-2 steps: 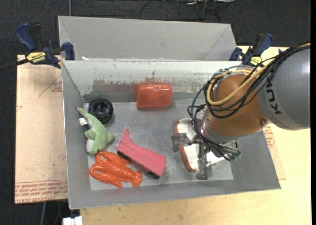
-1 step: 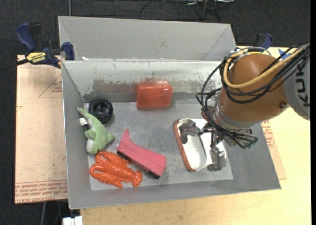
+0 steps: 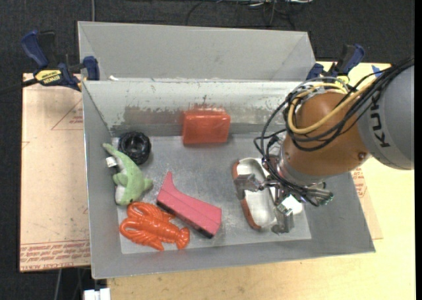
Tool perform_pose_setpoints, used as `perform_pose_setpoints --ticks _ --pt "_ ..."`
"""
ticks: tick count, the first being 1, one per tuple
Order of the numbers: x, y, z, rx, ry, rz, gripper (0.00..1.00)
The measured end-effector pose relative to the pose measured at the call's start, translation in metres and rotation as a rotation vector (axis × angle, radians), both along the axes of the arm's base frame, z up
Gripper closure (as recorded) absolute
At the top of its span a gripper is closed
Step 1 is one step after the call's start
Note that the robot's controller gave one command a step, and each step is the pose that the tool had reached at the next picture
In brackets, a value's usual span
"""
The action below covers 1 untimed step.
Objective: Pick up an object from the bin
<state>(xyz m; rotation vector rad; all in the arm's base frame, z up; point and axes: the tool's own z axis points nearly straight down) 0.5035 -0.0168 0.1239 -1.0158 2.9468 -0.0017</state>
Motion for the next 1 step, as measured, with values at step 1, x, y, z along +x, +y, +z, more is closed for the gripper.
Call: perform_pose_setpoints --ticks 1 --pt "-0.0011 -0.0006 -0.0138 0.000 0.005 0.006 0.00"
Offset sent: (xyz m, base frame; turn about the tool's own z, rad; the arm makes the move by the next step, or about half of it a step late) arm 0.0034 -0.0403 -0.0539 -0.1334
